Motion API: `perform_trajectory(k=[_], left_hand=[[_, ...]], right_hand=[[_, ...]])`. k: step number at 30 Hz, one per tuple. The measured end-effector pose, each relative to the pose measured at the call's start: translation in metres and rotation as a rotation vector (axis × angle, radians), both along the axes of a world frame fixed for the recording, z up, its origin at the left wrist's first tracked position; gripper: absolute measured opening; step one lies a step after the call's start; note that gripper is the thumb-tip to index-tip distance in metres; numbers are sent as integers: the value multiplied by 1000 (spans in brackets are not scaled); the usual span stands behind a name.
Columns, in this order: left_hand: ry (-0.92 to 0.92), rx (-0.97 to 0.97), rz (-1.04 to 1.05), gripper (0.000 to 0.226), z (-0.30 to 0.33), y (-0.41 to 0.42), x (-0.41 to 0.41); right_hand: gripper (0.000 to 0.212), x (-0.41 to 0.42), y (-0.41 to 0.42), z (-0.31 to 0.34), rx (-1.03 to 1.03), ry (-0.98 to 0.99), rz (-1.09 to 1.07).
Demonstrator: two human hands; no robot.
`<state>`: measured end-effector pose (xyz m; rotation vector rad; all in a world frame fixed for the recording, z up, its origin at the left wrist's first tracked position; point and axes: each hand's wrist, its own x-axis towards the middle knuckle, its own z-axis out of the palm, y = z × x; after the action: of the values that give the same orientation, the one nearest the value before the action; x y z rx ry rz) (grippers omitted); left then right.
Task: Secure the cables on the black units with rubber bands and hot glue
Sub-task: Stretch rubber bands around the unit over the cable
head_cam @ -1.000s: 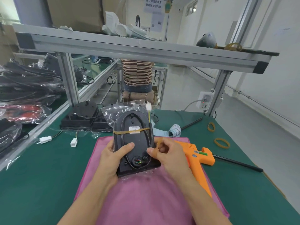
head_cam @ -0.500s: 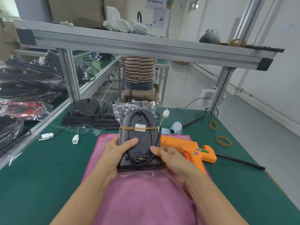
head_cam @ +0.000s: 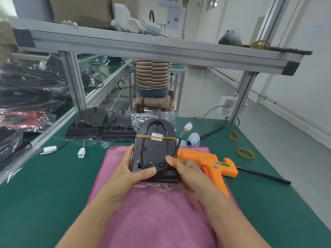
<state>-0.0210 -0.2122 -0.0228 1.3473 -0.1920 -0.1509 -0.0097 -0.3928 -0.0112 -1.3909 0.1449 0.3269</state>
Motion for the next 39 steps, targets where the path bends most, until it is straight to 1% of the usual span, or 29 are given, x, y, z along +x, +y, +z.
perform_trajectory(k=[2,4,7,11,13,15,17,21,23,27,28,29,30,31,32,33,34,35,36,38,39], left_hand=[[-6,24,60,89,-2,-4,0],[-34,35,91,84,-3,-8,-1],[-91,78,122,77,-7,-11,-4],[-141,159,146,74,-7,-11,-5],[-130,155,142,72,-7,-10,-5],[-108,113,139,71,-9,-10,-5],[-104,67,155,72,-9,-13,-7],[-126,26,183,76,-9,-19,-8],[-108,19,204,77,-5,-18,-8],[-73,93,186,79,6,-14,-7],[-63,123,231,78,9,-13,-9],[-85,221,361,73,12,-13,-10],[-188,392,546,64,14,-13,-12],[-356,567,703,47,16,-15,-16],[-518,655,753,29,16,-21,-20],[-616,697,704,16,14,-31,-26],[-660,731,614,10,11,-41,-31],[-657,769,552,7,8,-50,-33],[-611,797,527,8,5,-57,-33],[-496,828,558,16,5,-65,-29],[-468,829,588,18,5,-68,-27]], right_hand=[[37,-1,0,-2,21,4,-5],[34,-3,1,-4,76,22,2],[33,-5,0,-5,137,43,66],[44,-5,-5,-2,173,58,153],[42,-4,-7,-1,166,48,197],[37,-3,-6,0,162,46,208],[31,-2,-4,-3,138,45,160],[24,3,3,-5,30,71,0],[24,4,4,-5,35,68,-22],[31,3,5,-3,51,50,-35],[31,3,6,-2,52,34,-46],[30,4,7,-2,51,14,-61],[26,5,9,-1,51,-2,-80],[22,5,11,0,52,-16,-102],[18,5,14,1,61,-27,-125],[14,5,17,1,78,-38,-145],[15,5,20,2,97,-49,-162],[20,5,23,1,113,-65,-180],[26,4,26,1,122,-84,-193],[35,3,31,1,122,-126,-219],[38,2,32,1,116,-140,-230]])
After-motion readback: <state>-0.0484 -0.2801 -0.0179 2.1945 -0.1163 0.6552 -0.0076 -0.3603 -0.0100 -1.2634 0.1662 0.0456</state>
